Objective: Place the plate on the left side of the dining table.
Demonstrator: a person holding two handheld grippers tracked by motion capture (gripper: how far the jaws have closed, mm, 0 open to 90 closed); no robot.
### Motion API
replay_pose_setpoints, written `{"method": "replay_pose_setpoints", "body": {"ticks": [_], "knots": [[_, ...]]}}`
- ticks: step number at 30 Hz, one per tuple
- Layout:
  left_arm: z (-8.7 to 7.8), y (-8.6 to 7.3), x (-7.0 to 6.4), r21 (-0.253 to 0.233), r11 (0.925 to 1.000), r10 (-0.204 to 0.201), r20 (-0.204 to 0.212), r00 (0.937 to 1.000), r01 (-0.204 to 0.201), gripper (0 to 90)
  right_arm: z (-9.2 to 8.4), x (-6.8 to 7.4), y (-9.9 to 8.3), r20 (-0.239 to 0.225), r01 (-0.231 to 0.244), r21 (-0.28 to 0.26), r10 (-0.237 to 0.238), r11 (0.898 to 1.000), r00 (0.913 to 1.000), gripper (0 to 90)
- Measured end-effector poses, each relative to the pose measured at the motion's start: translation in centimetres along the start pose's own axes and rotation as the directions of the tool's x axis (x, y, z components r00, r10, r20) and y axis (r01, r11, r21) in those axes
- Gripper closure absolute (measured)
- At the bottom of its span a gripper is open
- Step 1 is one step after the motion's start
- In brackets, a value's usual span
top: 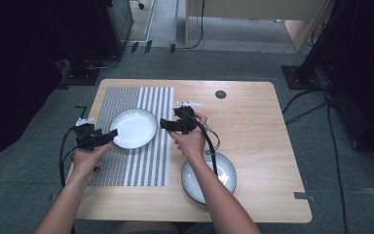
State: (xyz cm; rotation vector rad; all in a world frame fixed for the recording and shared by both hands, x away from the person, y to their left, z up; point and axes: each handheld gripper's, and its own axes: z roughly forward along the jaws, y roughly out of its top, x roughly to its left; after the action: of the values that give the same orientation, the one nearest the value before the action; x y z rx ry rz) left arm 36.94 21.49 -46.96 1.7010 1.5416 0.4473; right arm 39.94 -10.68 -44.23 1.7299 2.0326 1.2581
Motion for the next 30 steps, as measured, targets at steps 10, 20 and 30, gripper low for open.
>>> {"method": "replay_pose_setpoints", "body": {"ticks": [10,20,30], "knots": [[-1.1,-0.8,-0.5,-0.030,0.9983,0.049,-0.039,0.9980,-0.050,19.1,-2.1,-0.2,-0.4,0.058,0.096,-0.035,-0.094,0.995,0.9939,0.0],[-1.9,-2.1,-1.0,-0.024,0.9948,0.098,-0.004,0.9951,-0.098,2.1,-4.4,-2.0,-1.6,0.095,0.116,-0.054,-0.110,0.992,0.9894,0.0],[-3.1,-3.3,-1.8,-0.045,0.9884,0.145,-0.002,0.9894,-0.145,0.0,-6.9,-4.0,-2.5,0.119,0.101,-0.083,-0.091,0.991,0.9887,0.0]]}}
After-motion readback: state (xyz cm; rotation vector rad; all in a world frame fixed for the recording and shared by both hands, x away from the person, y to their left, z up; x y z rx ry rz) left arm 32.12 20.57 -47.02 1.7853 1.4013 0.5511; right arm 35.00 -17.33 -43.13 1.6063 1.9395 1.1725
